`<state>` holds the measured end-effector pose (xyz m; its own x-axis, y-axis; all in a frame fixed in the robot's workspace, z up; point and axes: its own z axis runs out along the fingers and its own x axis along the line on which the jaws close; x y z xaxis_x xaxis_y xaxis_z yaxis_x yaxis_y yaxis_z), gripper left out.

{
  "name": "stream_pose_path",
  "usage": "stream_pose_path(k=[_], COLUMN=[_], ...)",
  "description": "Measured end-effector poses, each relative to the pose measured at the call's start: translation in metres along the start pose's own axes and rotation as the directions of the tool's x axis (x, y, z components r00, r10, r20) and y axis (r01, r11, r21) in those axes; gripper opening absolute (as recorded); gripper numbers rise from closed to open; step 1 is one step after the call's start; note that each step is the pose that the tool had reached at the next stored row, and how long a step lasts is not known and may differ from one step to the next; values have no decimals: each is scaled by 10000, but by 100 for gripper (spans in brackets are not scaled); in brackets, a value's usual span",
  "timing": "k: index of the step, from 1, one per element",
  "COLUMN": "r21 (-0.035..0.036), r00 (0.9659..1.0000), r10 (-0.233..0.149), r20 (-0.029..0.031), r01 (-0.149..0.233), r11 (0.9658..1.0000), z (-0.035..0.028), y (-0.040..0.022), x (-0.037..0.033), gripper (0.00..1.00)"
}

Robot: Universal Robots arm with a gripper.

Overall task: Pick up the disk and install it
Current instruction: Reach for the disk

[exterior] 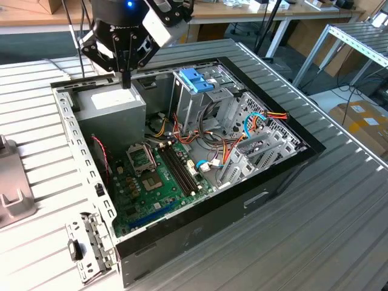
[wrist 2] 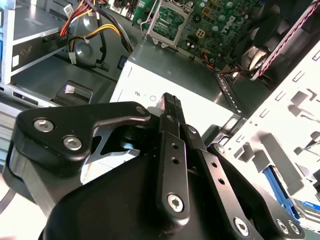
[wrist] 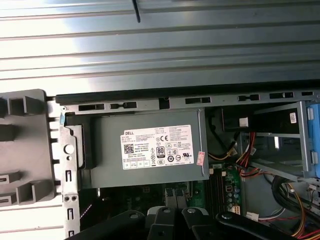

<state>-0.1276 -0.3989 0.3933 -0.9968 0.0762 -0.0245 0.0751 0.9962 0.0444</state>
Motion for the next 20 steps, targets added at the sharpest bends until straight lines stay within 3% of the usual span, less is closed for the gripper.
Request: stream_pose_path(k=[20], r21=[0], r00=[10000], r10=[0], r20=[0], r01=[0], r11=[10000], z=[-2], y=[-5], x=[65], gripper=[11])
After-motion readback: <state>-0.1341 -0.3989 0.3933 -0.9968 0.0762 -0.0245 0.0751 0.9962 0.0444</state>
